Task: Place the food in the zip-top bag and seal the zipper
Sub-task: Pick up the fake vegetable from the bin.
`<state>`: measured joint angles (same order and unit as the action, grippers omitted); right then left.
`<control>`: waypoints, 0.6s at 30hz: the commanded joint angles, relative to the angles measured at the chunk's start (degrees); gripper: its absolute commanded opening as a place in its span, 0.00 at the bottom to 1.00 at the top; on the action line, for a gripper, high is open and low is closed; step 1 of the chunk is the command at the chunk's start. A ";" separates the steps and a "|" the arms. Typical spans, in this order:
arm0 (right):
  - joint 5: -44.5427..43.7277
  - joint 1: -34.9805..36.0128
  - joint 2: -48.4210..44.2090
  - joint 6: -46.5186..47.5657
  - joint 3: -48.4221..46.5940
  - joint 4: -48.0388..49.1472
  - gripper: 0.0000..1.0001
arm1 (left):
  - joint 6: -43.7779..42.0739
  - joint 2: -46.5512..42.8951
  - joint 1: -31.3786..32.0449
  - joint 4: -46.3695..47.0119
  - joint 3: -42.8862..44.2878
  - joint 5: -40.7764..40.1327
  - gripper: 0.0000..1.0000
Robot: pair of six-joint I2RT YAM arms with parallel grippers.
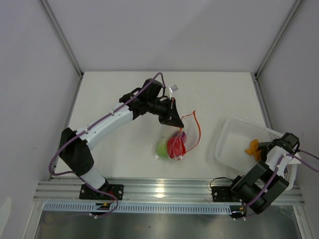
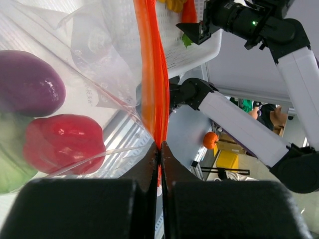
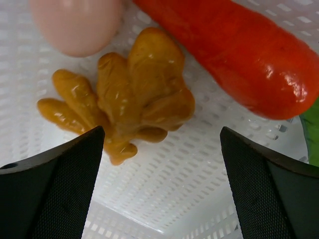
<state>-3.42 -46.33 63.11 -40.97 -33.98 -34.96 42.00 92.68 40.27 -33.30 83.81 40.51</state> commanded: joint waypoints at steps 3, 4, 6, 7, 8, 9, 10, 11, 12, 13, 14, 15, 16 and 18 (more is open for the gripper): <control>-1.68 -1.05 3.51 0.01 0.14 4.63 0.99 | -0.34 -0.40 0.25 0.96 1.00 1.85 0.01; -1.59 -1.05 3.42 0.19 0.23 5.86 0.99 | -0.34 -0.31 0.25 1.04 1.09 1.85 0.01; -0.72 -1.05 3.16 0.28 1.01 8.31 0.99 | -0.43 -0.22 0.25 1.04 1.18 2.03 0.01; -0.62 -1.05 3.33 0.36 1.28 9.11 0.98 | -0.43 -0.22 0.25 0.96 1.27 2.03 0.00; -0.54 -1.05 3.77 0.54 1.37 9.64 0.98 | -0.43 -0.14 0.25 0.87 1.53 2.11 0.01; -0.36 -1.05 4.29 0.89 1.28 10.00 0.98 | -0.51 0.04 0.25 0.78 1.62 2.12 0.01; 0.34 -1.05 5.43 1.07 1.28 10.87 0.97 | -0.51 0.04 0.25 0.69 1.88 2.12 0.01; 0.69 -1.05 6.05 1.68 1.37 11.66 0.96 | -0.51 0.04 0.25 0.69 1.80 2.12 0.01; 0.96 -1.05 6.41 2.12 1.63 12.63 0.95 | -0.51 0.04 0.25 0.69 1.71 2.12 0.01; 1.66 -1.05 7.28 2.38 1.72 13.24 0.93 | -0.60 0.04 0.25 0.69 1.62 2.12 0.01; 2.18 -1.05 7.72 2.91 1.81 14.12 0.91 | -0.60 0.04 0.25 0.60 1.71 2.20 0.01; 2.71 -1.05 8.16 3.09 2.16 15.44 0.89 | -0.60 0.13 0.25 0.60 1.88 2.20 0.01; 3.67 -1.05 8.95 3.26 2.33 15.97 0.83 | -0.60 0.13 0.25 0.60 1.88 2.20 0.01; 5.17 -1.05 9.66 3.79 2.77 17.47 0.77 | -0.60 0.13 0.25 0.52 1.97 2.29 0.01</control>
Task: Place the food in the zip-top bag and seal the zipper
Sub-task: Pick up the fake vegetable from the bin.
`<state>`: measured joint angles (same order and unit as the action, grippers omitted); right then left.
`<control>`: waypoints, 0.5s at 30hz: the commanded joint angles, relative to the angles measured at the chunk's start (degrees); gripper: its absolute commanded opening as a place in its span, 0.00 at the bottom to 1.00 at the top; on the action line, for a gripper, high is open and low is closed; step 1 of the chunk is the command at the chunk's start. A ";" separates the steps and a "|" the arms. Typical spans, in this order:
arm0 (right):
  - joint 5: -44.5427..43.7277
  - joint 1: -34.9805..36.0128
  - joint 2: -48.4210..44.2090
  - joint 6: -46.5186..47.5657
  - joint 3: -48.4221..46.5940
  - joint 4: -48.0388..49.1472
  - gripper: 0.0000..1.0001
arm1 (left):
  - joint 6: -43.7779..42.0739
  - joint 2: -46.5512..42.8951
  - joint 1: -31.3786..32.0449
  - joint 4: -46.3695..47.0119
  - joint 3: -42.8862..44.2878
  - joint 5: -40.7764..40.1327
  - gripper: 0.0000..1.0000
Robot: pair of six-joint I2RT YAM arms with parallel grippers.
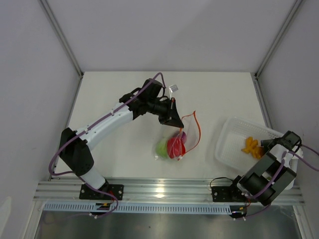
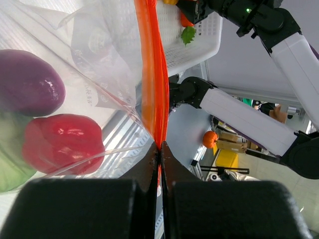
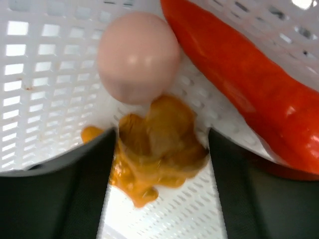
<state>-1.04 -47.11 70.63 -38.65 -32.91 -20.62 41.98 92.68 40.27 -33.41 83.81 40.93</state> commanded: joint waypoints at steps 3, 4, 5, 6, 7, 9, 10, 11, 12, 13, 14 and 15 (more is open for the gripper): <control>5.08 -0.26 2.58 2.09 2.32 4.79 0.60 | -0.58 0.13 0.25 0.54 2.15 1.79 0.01; 5.26 -0.26 2.50 2.35 2.75 4.89 0.50 | -0.49 0.22 0.25 0.62 2.15 1.79 0.01; 5.52 -0.26 2.32 2.53 2.93 5.15 0.43 | -0.40 0.22 0.25 0.63 2.06 1.79 0.01; 5.69 -0.26 1.97 2.70 3.20 5.50 0.37 | -0.32 0.22 0.25 0.71 2.06 1.87 0.01; 5.87 -0.35 1.88 2.97 3.63 5.50 0.26 | -0.23 0.30 0.33 0.97 1.80 1.96 0.01; 7.27 -0.26 1.35 3.32 3.90 5.42 0.16 | -0.14 0.13 0.25 1.15 1.53 1.88 0.01; 7.71 -0.09 1.00 3.50 3.99 5.33 0.16 | -0.05 0.13 0.25 1.24 1.27 1.96 0.01; 8.50 0.18 0.74 3.58 4.08 4.72 0.16 | 0.03 0.04 0.25 1.33 1.18 2.05 0.01; 9.12 0.61 -0.05 3.85 3.99 4.54 0.16 | 0.04 0.04 0.25 1.50 1.09 2.14 0.01; 9.56 1.05 -0.58 4.28 3.73 4.19 0.16 | 0.04 -0.13 0.33 1.50 0.74 1.97 0.00; 9.91 1.49 -1.02 4.55 3.46 3.40 0.19 | 0.04 -0.14 0.25 1.68 0.74 1.96 0.00; 10.00 2.63 -1.89 4.64 3.11 2.70 0.21 | 0.04 -0.31 0.33 1.68 0.57 1.96 0.00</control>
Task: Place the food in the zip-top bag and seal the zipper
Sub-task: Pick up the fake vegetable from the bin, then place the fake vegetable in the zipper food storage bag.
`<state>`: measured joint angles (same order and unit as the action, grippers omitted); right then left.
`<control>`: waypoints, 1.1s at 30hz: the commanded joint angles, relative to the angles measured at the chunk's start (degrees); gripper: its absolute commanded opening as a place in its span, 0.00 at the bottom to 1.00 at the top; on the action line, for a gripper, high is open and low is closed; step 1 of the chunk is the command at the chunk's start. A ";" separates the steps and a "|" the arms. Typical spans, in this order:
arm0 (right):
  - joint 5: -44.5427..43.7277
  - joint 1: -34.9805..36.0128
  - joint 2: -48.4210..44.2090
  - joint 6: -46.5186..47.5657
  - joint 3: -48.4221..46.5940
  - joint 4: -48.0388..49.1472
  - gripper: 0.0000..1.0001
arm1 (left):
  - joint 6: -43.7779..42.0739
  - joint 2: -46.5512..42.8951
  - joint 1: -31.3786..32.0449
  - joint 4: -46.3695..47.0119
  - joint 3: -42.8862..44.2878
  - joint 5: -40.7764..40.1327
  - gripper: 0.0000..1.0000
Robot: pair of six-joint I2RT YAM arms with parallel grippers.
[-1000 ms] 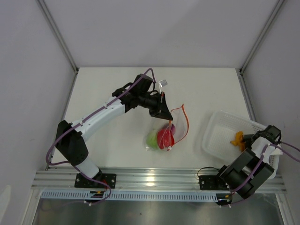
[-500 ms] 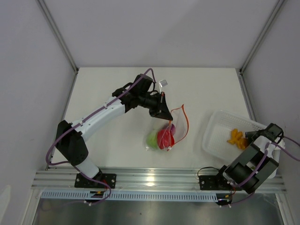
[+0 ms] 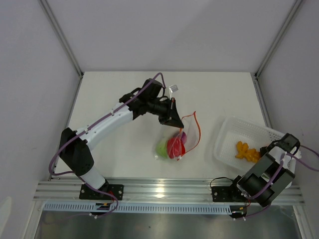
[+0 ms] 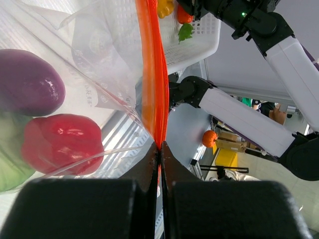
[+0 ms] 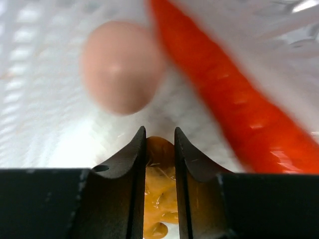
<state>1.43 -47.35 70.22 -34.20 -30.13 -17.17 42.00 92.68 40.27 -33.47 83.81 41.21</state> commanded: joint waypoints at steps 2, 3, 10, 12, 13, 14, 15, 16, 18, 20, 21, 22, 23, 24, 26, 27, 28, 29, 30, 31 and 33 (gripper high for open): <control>8.06 3.84 -2.10 0.97 -0.54 -1.81 0.16 | 0.10 -0.40 0.25 1.92 0.22 1.77 0.01; 8.50 4.46 -2.45 1.06 -0.81 -2.34 0.08 | 0.10 -0.31 0.25 2.01 0.13 1.85 0.01; 10.96 8.41 -5.26 0.89 -3.88 -6.73 0.00 | 0.80 -0.93 0.51 2.71 -0.14 1.86 0.01; 11.14 9.91 -7.54 0.71 -5.37 -8.83 0.00 | 0.80 -0.93 0.51 2.71 -0.14 1.59 0.00; 10.96 10.43 -8.16 0.62 -6.42 -9.80 0.00 | 0.80 -1.01 0.60 2.63 -0.05 1.42 0.01; 10.70 10.96 -8.77 0.79 -8.78 -10.77 0.00 | 0.80 -1.01 0.68 2.62 -0.14 1.33 0.01; 10.18 11.84 -9.65 0.88 -10.20 -13.13 0.00 | 0.80 -1.01 0.60 2.54 -0.31 1.24 0.01; 9.91 12.28 -10.09 1.06 -11.52 -14.46 0.00 | 0.80 -1.28 0.60 2.54 -0.40 0.98 0.00; 9.29 13.16 -10.88 1.93 -15.63 -18.14 0.00 | 0.72 -1.45 0.60 2.54 -0.49 -0.16 0.00; 7.63 14.22 -12.38 2.55 -17.93 -20.61 0.00 | 0.80 -1.54 0.60 2.71 -0.67 -0.87 0.01; 7.10 14.57 -12.82 3.42 -20.03 -22.54 0.00 | 1.15 -1.45 0.68 2.97 -0.40 -0.70 0.01; 6.22 14.83 -13.69 3.78 -20.93 -23.78 0.00 | 1.24 -1.37 0.69 3.32 -0.40 -0.69 0.00; 6.13 15.01 -14.05 4.13 -21.80 -24.83 0.00 | 1.42 -1.37 0.60 3.50 -0.14 -0.95 0.00; 6.39 15.18 -14.49 4.48 -22.60 -26.41 0.00 | 1.51 -1.37 0.68 3.59 -0.14 -1.22 0.01; 6.66 17.63 -14.93 5.01 -25.06 -29.22 0.00 | 0.90 -1.19 0.86 2.98 0.82 -2.53 0.01; 6.48 18.86 -15.02 4.93 -26.20 -30.11 0.00 | 0.72 -1.10 0.86 2.63 1.18 -3.06 0.01; 6.30 20.44 -14.85 4.67 -28.47 -31.07 0.00 | 0.46 -0.93 1.04 2.19 1.70 -3.41 0.01; 5.78 24.11 -14.32 4.40 -29.80 -31.87 0.00 | 0.37 -0.93 1.04 2.10 1.71 -3.85 0.01; 5.34 26.32 -13.88 4.05 -31.20 -33.96 0.00 | 0.37 -0.93 1.04 2.10 1.79 -4.55 0.01; 4.64 28.61 -13.36 3.61 -32.78 -35.03 0.00 | 0.37 -1.01 1.12 2.10 1.71 -4.82 0.00; 0.97 36.34 -11.86 2.03 -37.70 -38.09 0.00 | 0.28 -1.10 1.30 2.18 1.62 -5.52 0.01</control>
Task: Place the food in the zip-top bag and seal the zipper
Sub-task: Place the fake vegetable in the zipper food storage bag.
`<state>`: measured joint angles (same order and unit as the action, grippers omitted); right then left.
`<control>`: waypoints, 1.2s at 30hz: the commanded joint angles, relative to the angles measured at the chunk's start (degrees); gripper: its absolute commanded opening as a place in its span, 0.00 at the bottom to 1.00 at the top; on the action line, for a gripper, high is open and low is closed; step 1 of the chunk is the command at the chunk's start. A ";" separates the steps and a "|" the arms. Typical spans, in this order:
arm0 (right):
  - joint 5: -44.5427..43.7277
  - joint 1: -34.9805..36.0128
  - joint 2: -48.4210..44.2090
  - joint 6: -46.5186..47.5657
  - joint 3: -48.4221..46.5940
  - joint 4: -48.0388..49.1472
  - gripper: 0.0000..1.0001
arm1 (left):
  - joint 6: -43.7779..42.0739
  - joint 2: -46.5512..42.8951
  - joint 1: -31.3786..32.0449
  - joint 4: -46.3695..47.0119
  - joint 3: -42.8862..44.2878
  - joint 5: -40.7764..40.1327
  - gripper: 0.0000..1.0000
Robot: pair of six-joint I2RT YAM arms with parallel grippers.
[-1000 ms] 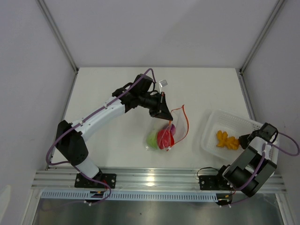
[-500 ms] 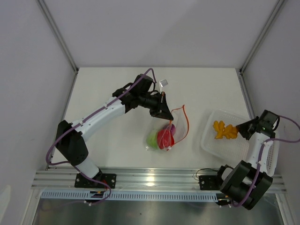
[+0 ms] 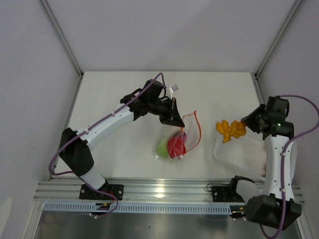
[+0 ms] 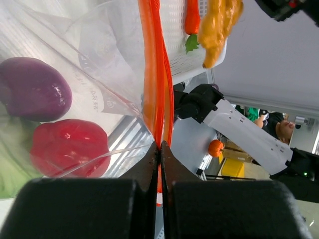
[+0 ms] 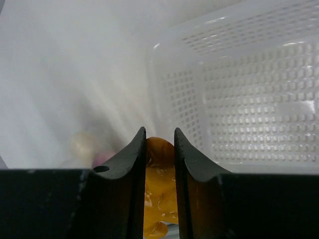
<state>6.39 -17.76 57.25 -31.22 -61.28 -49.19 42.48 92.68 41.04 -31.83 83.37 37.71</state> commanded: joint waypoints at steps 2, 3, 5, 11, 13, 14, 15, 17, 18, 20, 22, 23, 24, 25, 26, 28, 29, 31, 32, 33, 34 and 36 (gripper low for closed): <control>-8.21 13.76 2.59 -2.60 -11.29 -9.06 0.00 | -0.29 -1.37 0.97 0.55 1.88 -2.82 0.01; -9.11 15.80 3.12 -3.14 -12.63 -9.78 0.00 | -0.29 -1.37 1.15 0.55 1.88 -3.00 0.00; -9.99 19.84 4.35 -4.71 -16.31 -12.23 0.00 | -0.20 -1.28 1.41 0.54 1.88 -3.26 0.01; -15.44 31.54 9.97 -7.71 -22.13 -16.81 0.00 | 0.15 -1.81 2.12 0.90 2.32 -4.05 0.01; -17.37 34.70 11.64 -9.11 -23.45 -17.25 0.00 | 0.32 -1.98 2.47 1.07 2.23 -4.05 0.01; -18.08 35.68 12.17 -9.55 -23.71 -17.60 0.00 | 0.41 -2.07 2.56 1.07 2.49 -4.31 0.01; -18.87 36.56 12.70 -10.43 -24.41 -17.78 0.00 | 0.41 -2.24 2.82 1.07 2.15 -4.40 0.01; -21.06 39.02 14.63 -10.96 -25.03 -18.83 0.00 | 0.50 -2.33 3.00 0.99 2.14 -4.49 0.01; -21.85 39.81 15.51 -11.40 -25.47 -19.36 0.00 | 0.50 -2.33 3.08 0.99 2.14 -4.49 0.01; -24.92 42.44 17.53 -12.37 -26.44 -20.33 0.00 | 0.59 -2.59 3.26 0.90 2.14 -4.75 0.01; -26.86 44.03 18.68 -13.77 -27.49 -21.03 0.00 | 0.59 -2.60 3.35 0.81 2.14 -4.76 0.01; -28.44 45.26 19.73 -14.30 -27.93 -21.56 0.00 | 0.67 -2.77 3.35 0.81 2.14 -4.76 0.01; -28.98 45.70 20.26 -14.65 -28.28 -21.82 0.00 | 0.68 -2.77 3.44 0.90 2.23 -4.67 0.01; -29.50 46.06 20.79 -15.44 -28.98 -22.17 0.00 | 0.76 -2.86 3.52 0.90 2.32 -4.67 0.01; -29.77 46.58 21.75 -15.88 -29.25 -22.35 0.00 | 0.76 -2.86 3.52 0.90 2.49 -4.67 0.00; -31.17 47.29 22.20 -17.20 -29.51 -22.44 0.00 | 0.94 -2.77 3.70 0.90 2.50 -4.76 0.01; -31.70 48.16 22.46 -19.21 -29.86 -22.62 0.00 | 1.03 -2.60 3.70 0.81 2.76 -4.67 0.01; -33.02 49.22 22.99 -21.33 -29.87 -22.62 0.00 | 1.11 -2.68 3.87 0.81 2.85 -4.67 0.01; -33.02 49.57 23.34 -23.25 -29.87 -22.18 0.00 | 1.20 -2.68 3.88 0.72 3.11 -4.75 0.01; -33.29 50.88 24.04 -23.88 -29.95 -22.00 0.00 | 1.12 -2.60 4.05 0.63 3.11 -4.76 0.01; -33.72 51.59 24.57 -24.32 -30.13 -21.65 0.00 | 1.38 -2.68 4.14 0.63 3.11 -4.76 0.01; -35.21 54.48 25.97 -26.42 -32.05 -22.70 0.00 | 1.47 -2.68 4.23 0.72 3.29 -4.84 0.01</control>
<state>-24.40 33.54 81.49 -52.10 -89.32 -71.02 42.70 92.38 44.58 -31.90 83.92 33.10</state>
